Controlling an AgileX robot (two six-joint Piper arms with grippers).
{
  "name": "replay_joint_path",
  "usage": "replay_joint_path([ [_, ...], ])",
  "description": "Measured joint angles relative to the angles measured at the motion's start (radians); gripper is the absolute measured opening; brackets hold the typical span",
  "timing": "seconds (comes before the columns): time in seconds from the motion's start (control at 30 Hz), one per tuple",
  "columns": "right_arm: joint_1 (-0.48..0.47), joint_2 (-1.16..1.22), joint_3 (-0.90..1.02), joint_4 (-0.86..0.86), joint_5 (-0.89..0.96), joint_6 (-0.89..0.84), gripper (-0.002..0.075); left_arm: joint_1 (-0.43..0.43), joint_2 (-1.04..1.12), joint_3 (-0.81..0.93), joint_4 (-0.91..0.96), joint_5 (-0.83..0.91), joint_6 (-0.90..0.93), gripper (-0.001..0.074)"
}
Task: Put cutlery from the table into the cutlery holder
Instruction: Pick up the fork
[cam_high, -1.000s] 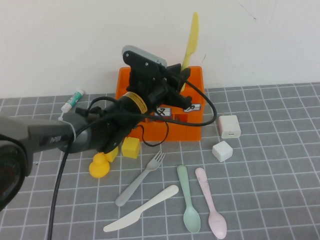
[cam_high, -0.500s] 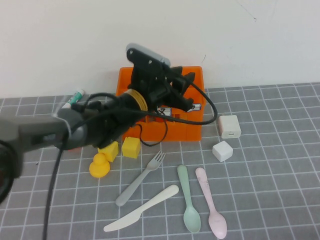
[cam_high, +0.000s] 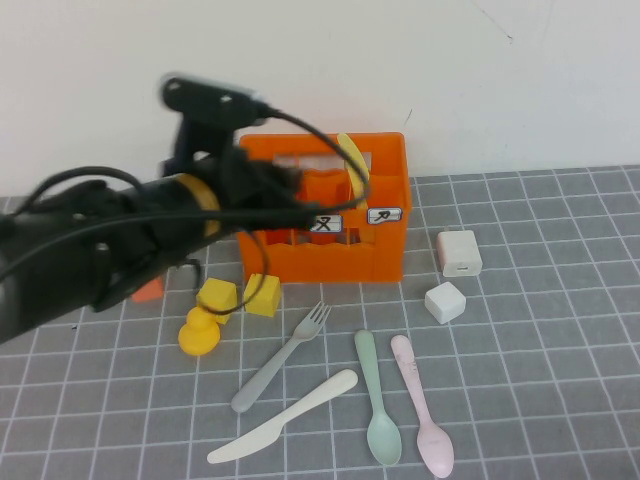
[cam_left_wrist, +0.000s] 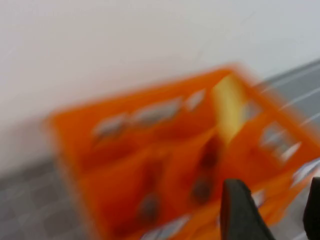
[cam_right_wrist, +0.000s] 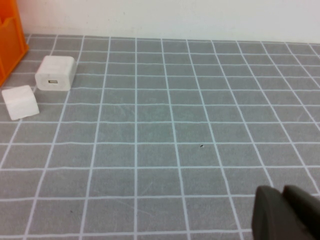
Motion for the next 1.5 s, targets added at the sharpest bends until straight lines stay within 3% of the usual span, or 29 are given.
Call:
replay_joint_path([
  [0.2,0.0,0.0,0.0,0.0,0.0,0.0,0.0029,-0.007,-0.088,0.007,-0.104,0.429,0.067,0.0265],
  [0.3,0.0,0.0,0.0,0.0,0.0,0.0,0.0029,-0.008,-0.105,0.007,-0.257,0.61,0.238,0.0246],
  [0.57,0.0,0.0,0.0,0.0,0.0,0.0,0.0029,-0.008,-0.105,-0.038,-0.848,1.036,0.966,0.0168],
  [0.7,0.0,0.0,0.0,0.0,0.0,0.0,0.0029,-0.011,-0.092,-0.044,-1.046,1.061,1.203,0.0251],
  [0.8,0.0,0.0,0.0,0.0,0.0,0.0,0.0029,-0.011,-0.068,-0.046,-1.108,1.052,1.364,0.0359],
  [0.9,0.0,0.0,0.0,0.0,0.0,0.0,0.0029,-0.011,-0.036,-0.046,-1.125,1.027,1.505,0.0404],
  [1.0,0.0,0.0,0.0,0.0,0.0,0.0,0.0029,-0.011,0.003,-0.046,-1.123,0.979,1.517,0.0416],
  [1.3,0.0,0.0,0.0,0.0,0.0,0.0,0.0029,-0.011,0.131,-0.066,-0.981,0.82,1.19,0.042],
  [1.5,0.0,0.0,0.0,0.0,0.0,0.0,0.0029,-0.011,0.251,-0.161,-0.895,0.811,1.113,0.042],
])
